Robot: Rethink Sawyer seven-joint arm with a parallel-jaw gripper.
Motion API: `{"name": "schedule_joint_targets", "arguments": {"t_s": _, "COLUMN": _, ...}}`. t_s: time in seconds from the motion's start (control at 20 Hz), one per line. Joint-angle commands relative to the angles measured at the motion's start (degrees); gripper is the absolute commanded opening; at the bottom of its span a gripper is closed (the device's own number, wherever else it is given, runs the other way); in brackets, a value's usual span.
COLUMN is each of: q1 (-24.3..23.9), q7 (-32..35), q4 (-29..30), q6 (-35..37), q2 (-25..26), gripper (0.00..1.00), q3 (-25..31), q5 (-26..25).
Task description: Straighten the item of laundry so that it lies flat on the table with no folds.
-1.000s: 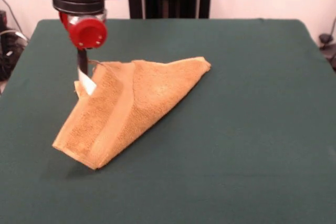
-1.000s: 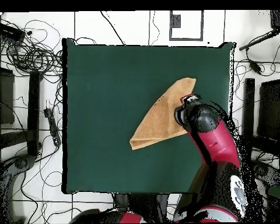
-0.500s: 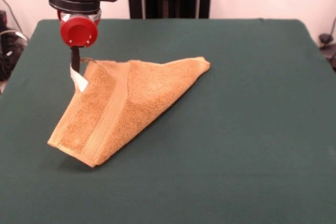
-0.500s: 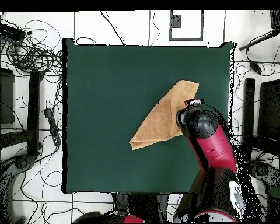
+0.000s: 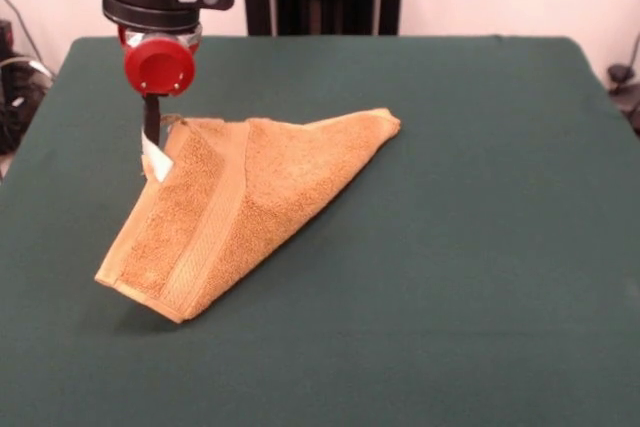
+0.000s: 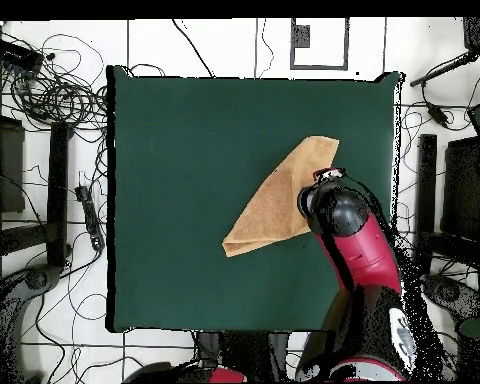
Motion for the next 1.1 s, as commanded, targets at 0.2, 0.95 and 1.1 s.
{"name": "schedule_joint_targets", "arguments": {"t_s": 0.2, "q1": 2.7, "q7": 18.3, "q4": 3.6, "q6": 1.3, "q2": 3.1, "gripper": 0.0, "q3": 4.8, "q5": 3.7}}
{"name": "schedule_joint_targets", "arguments": {"t_s": 0.95, "q1": 16.8, "q7": 37.8, "q4": 2.7, "q6": 5.0, "q2": 6.1, "gripper": 0.0, "q3": -2.6, "q5": 13.7}}
{"name": "schedule_joint_targets", "arguments": {"t_s": 1.1, "q1": 18.2, "q7": 41.2, "q4": 2.4, "q6": 7.4, "q2": 6.0, "gripper": 0.0, "q3": -3.1, "q5": 14.0}}
